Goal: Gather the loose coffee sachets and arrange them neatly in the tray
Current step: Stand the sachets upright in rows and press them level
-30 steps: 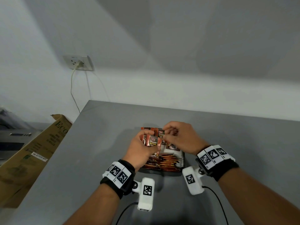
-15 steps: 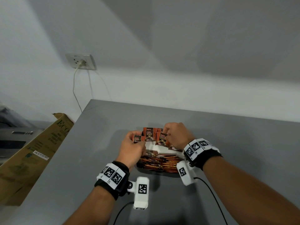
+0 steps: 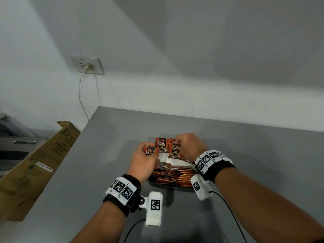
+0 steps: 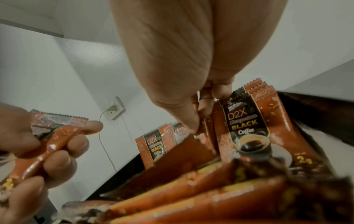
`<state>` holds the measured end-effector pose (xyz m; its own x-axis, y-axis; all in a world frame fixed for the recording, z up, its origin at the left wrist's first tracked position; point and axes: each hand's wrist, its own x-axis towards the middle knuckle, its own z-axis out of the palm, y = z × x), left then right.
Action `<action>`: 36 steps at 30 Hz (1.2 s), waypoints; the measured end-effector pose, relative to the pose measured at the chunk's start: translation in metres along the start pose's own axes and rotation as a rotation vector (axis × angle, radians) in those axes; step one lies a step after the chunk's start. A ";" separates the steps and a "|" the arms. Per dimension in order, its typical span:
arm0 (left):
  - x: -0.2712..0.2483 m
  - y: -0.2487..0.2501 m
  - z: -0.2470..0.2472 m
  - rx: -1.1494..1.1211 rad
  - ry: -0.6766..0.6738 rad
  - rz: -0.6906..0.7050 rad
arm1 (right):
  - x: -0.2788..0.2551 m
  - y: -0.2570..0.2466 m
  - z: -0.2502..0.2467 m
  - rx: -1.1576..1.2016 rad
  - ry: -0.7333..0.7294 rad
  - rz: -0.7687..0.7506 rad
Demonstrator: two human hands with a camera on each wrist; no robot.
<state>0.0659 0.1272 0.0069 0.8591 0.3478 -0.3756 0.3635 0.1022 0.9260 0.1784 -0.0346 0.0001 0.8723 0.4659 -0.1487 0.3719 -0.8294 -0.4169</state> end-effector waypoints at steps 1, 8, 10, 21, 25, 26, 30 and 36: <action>0.000 0.000 0.000 0.001 -0.004 -0.001 | 0.000 0.000 0.000 -0.007 0.003 -0.004; 0.002 -0.003 0.001 -0.004 -0.041 0.004 | -0.005 0.001 -0.007 0.006 0.085 -0.083; 0.002 -0.004 0.001 0.021 -0.043 0.047 | -0.009 -0.005 -0.014 0.109 0.135 -0.128; 0.006 -0.003 -0.006 0.024 0.146 0.061 | -0.008 -0.030 -0.021 0.326 0.062 -0.145; 0.008 -0.005 -0.017 0.036 0.163 0.046 | 0.001 -0.034 -0.004 0.203 0.016 -0.162; 0.008 -0.006 -0.018 0.037 0.156 0.040 | 0.004 -0.036 0.000 0.171 0.005 -0.161; 0.007 -0.009 -0.021 0.052 0.135 0.016 | 0.012 -0.039 0.010 0.068 -0.024 -0.135; 0.009 -0.012 -0.024 0.063 0.133 0.004 | 0.016 -0.038 0.013 0.018 -0.026 -0.111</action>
<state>0.0605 0.1512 -0.0064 0.8069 0.4686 -0.3595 0.3857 0.0429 0.9216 0.1746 0.0083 0.0019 0.8174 0.5626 -0.1238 0.4600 -0.7667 -0.4478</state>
